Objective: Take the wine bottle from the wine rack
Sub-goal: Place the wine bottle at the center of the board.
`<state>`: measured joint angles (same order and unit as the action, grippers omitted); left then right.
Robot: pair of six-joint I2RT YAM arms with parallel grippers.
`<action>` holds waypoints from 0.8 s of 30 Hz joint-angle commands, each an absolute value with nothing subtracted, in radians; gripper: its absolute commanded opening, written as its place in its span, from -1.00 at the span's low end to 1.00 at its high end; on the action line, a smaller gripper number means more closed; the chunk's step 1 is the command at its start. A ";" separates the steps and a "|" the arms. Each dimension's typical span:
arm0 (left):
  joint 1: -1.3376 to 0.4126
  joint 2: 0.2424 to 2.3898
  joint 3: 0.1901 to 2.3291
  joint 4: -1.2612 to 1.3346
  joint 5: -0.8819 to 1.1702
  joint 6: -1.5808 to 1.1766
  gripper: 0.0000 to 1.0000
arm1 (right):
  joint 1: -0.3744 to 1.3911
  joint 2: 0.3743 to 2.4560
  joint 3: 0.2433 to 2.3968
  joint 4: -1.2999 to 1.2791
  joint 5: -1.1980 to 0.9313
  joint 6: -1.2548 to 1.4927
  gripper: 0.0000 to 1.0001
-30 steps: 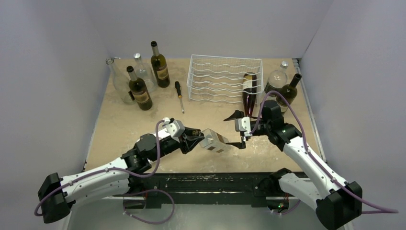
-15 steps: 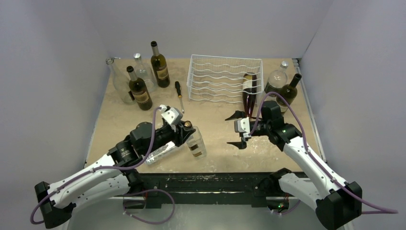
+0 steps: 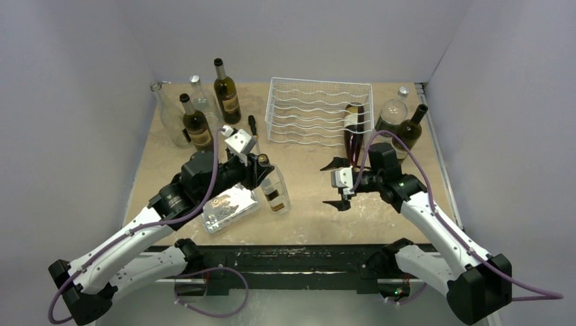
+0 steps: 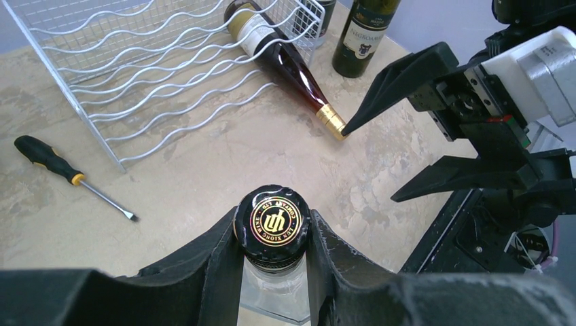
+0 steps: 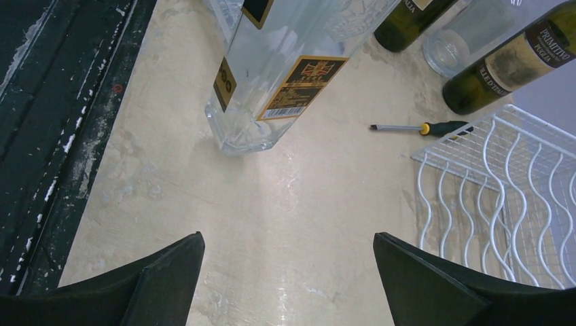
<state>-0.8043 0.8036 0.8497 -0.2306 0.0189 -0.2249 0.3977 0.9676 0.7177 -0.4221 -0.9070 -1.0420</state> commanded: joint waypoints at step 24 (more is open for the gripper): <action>-0.456 1.005 1.111 -0.057 0.209 -0.277 -1.00 | 0.375 0.987 0.724 -0.467 -0.900 -1.098 0.98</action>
